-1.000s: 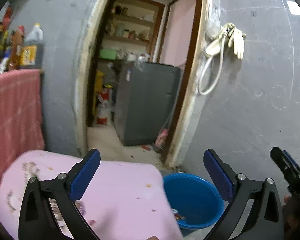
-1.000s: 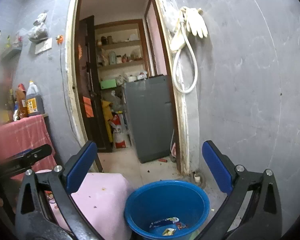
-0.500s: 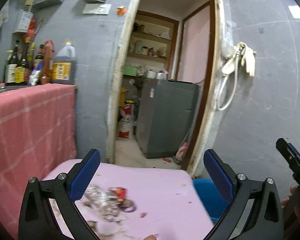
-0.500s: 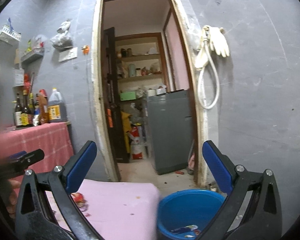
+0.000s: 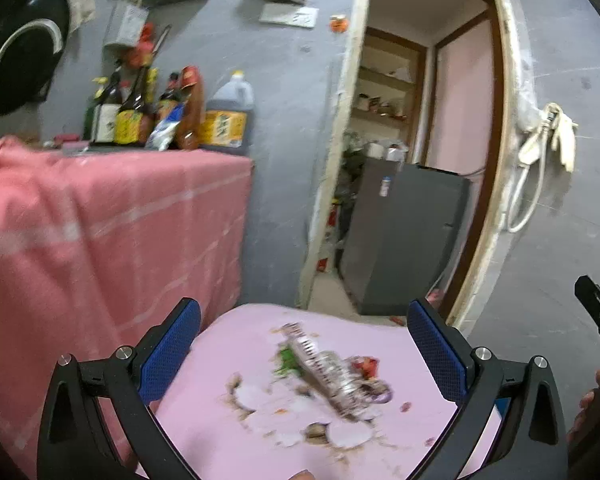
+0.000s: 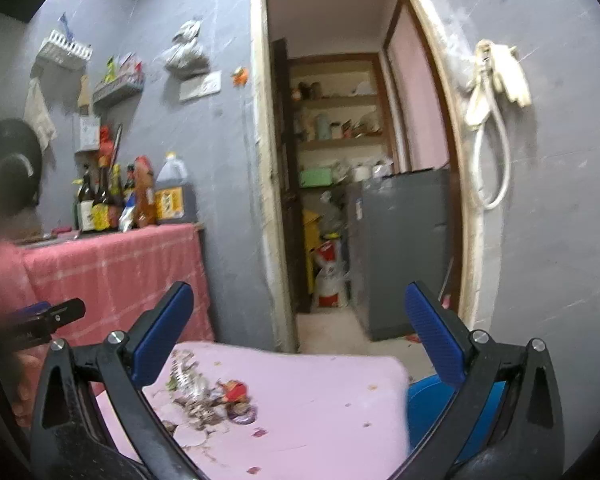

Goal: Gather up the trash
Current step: 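Move both open tools back over the table, then grasp a nut with the left tool while the right tool grasps the purple onion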

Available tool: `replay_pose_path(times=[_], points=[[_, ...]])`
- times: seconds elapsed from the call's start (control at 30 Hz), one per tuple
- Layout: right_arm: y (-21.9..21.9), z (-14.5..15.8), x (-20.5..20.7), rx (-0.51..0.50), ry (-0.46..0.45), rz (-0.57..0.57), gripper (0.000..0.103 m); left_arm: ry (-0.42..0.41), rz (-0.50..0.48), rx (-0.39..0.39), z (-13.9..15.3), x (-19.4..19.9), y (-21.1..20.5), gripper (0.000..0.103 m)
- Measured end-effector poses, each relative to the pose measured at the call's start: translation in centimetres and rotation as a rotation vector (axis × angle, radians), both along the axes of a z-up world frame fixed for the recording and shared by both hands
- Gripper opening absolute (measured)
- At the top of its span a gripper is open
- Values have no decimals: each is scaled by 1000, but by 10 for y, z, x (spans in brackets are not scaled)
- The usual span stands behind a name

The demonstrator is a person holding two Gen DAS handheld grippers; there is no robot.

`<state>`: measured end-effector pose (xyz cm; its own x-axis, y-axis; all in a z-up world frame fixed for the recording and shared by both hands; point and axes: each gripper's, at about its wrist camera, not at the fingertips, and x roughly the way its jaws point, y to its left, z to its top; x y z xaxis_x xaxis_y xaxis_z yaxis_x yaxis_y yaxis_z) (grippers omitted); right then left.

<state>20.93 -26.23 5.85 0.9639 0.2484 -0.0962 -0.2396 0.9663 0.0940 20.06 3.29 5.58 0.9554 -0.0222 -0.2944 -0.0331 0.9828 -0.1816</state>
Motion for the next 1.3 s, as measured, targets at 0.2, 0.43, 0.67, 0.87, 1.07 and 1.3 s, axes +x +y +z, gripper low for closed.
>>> replay_pose_path(times=[0.2,0.43,0.67,0.87,1.07,1.3], points=[[23,-26,23,-43,94,66,103,78,25,-24,-28,2,19,101],[41,-64,52,-114,226,126,103,161,8,-22,-58,11,18,101],[55,-100,82,-180,396,190,102,283,-56,-1,-83,29,4,101],[67,-129,110,-217,567,254,80,358,-108,35,-102,41,-6,95],[81,-149,131,-250,673,316,69,468,-206,24,-124,58,-15,58],[99,-165,154,-281,753,373,58,516,-269,38,-135,68,-24,40]])
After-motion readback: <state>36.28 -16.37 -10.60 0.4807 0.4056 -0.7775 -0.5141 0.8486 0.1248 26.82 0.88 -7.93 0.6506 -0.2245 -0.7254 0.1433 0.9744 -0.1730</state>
